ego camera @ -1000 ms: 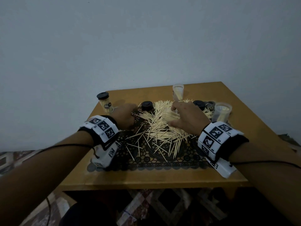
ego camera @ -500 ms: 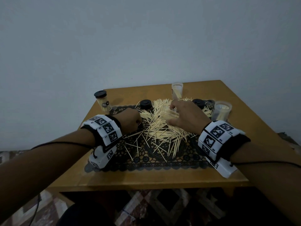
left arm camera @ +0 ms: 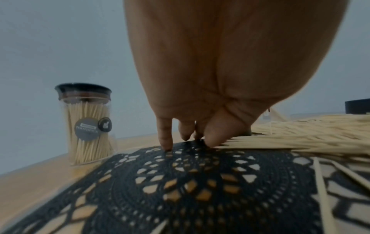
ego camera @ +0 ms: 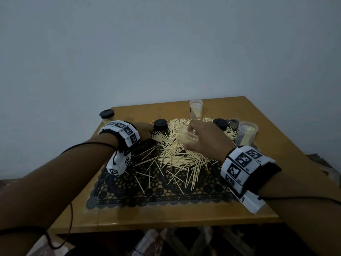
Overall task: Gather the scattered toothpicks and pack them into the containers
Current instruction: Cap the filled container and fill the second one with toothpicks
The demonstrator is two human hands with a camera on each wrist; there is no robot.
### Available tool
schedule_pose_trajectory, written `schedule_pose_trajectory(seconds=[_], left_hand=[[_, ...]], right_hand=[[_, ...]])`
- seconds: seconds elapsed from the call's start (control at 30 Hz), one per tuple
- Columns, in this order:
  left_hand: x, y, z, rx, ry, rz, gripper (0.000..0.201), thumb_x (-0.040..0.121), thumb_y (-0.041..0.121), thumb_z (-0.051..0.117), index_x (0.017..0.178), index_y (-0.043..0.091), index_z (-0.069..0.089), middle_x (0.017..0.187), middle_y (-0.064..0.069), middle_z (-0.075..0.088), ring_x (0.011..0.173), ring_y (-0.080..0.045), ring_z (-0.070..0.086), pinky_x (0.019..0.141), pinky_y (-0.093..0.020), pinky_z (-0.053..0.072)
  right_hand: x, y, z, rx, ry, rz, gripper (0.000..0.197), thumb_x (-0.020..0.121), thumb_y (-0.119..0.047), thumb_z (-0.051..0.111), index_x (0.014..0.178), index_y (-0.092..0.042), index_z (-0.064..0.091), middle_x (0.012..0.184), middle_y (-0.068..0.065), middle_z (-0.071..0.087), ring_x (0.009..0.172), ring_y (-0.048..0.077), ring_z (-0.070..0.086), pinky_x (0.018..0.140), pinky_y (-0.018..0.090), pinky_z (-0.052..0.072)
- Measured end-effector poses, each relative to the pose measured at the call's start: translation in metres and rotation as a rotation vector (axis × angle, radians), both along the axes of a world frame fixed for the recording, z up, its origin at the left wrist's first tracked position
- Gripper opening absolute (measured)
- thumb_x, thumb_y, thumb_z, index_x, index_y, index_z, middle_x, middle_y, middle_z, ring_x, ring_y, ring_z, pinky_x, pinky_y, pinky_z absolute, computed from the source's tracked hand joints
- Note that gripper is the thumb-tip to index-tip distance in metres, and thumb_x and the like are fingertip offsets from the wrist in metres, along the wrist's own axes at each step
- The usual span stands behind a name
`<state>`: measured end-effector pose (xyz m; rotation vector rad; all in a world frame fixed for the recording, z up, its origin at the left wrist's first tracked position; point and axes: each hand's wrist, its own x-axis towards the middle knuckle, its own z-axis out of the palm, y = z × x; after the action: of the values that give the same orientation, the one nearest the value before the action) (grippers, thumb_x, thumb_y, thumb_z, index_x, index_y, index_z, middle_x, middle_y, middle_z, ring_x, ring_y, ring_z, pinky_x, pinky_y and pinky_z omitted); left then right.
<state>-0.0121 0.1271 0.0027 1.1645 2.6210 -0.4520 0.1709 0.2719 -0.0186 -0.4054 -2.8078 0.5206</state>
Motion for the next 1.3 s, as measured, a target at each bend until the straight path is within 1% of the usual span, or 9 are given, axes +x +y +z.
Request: schedule_pose_trajectory(seconds=[0.2, 0.33, 0.57, 0.67, 0.8, 0.9, 1.13, 1.23, 1.3], left_hand=[[0.007, -0.012, 0.008, -0.038, -0.098, -0.046, 0.038, 0.098, 0.001, 0.031, 0.131, 0.003, 0.050, 0.131, -0.019, 0.052, 0.108, -0.031, 0.051, 0.102, -0.037, 0.038], [0.020, -0.028, 0.008, -0.022, -0.181, -0.134, 0.050, 0.097, -0.002, 0.030, 0.140, 0.015, 0.047, 0.134, -0.012, 0.054, 0.118, -0.030, 0.051, 0.098, -0.031, 0.039], [0.013, -0.074, 0.017, 0.395, -0.311, -0.054, 0.056, 0.091, -0.005, 0.035, 0.137, 0.022, 0.053, 0.138, 0.003, 0.047, 0.121, -0.024, 0.049, 0.104, -0.039, 0.039], [0.011, -0.103, 0.014, 0.327, -0.285, 0.051, 0.034, 0.102, 0.021, 0.040, 0.133, 0.010, 0.051, 0.143, -0.008, 0.046, 0.128, -0.027, 0.044, 0.109, -0.038, 0.034], [0.045, -0.124, -0.001, 0.174, -0.402, 0.123, 0.088, 0.079, 0.079, 0.025, 0.134, 0.013, 0.039, 0.143, -0.009, 0.041, 0.132, -0.026, 0.040, 0.112, -0.044, 0.029], [0.074, -0.112, -0.008, 0.121, -0.401, 0.114, 0.075, 0.094, 0.059, 0.025, 0.150, 0.010, 0.015, 0.160, -0.011, 0.004, 0.148, -0.024, 0.004, 0.120, -0.039, 0.009], [0.100, -0.074, 0.003, 0.400, -0.549, 0.092, 0.051, 0.103, 0.031, 0.036, 0.149, 0.014, 0.024, 0.154, -0.001, 0.030, 0.140, -0.016, 0.028, 0.096, -0.012, 0.021], [0.086, -0.090, 0.006, 0.438, -0.413, 0.067, 0.054, 0.102, 0.029, 0.040, 0.151, 0.020, 0.020, 0.155, 0.002, 0.028, 0.141, -0.016, 0.028, 0.108, -0.021, 0.021], [0.073, -0.107, 0.004, 0.238, -0.296, -0.010, 0.065, 0.099, 0.034, 0.046, 0.153, 0.025, 0.010, 0.160, -0.001, 0.014, 0.144, -0.019, 0.021, 0.116, -0.030, 0.019]], right_hand=[[-0.002, 0.002, -0.003, -0.012, 0.012, 0.001, 0.050, 0.076, -0.048, 0.076, 0.112, -0.021, 0.056, 0.110, 0.005, 0.064, 0.099, 0.023, 0.058, 0.082, 0.040, 0.053], [-0.001, 0.000, -0.002, -0.007, 0.013, 0.000, 0.050, 0.075, -0.048, 0.076, 0.111, -0.021, 0.056, 0.109, 0.005, 0.065, 0.099, 0.023, 0.059, 0.082, 0.040, 0.053], [0.003, -0.002, 0.001, -0.001, 0.014, 0.005, 0.048, 0.076, -0.045, 0.077, 0.111, -0.018, 0.058, 0.108, 0.007, 0.065, 0.097, 0.023, 0.059, 0.082, 0.039, 0.053], [0.003, -0.002, 0.001, -0.006, 0.022, 0.003, 0.048, 0.075, -0.045, 0.078, 0.109, -0.018, 0.057, 0.107, 0.008, 0.065, 0.096, 0.023, 0.060, 0.081, 0.039, 0.053], [0.001, -0.002, 0.001, -0.009, 0.017, 0.001, 0.047, 0.074, -0.046, 0.078, 0.107, -0.020, 0.057, 0.106, 0.007, 0.065, 0.095, 0.023, 0.060, 0.081, 0.039, 0.053], [0.002, -0.002, 0.001, -0.015, 0.020, 0.005, 0.047, 0.074, -0.045, 0.078, 0.107, -0.019, 0.058, 0.105, 0.006, 0.065, 0.095, 0.023, 0.059, 0.081, 0.039, 0.053], [0.005, -0.003, 0.003, -0.019, 0.017, 0.004, 0.046, 0.075, -0.042, 0.079, 0.108, -0.018, 0.058, 0.106, 0.006, 0.065, 0.095, 0.023, 0.060, 0.081, 0.039, 0.053], [0.004, -0.003, 0.003, -0.014, 0.019, 0.011, 0.046, 0.076, -0.042, 0.078, 0.109, -0.017, 0.058, 0.106, 0.007, 0.065, 0.095, 0.023, 0.060, 0.081, 0.039, 0.053], [0.003, -0.003, 0.003, -0.013, 0.019, 0.014, 0.047, 0.075, -0.044, 0.078, 0.109, -0.018, 0.057, 0.106, 0.007, 0.065, 0.094, 0.023, 0.061, 0.080, 0.039, 0.054]])
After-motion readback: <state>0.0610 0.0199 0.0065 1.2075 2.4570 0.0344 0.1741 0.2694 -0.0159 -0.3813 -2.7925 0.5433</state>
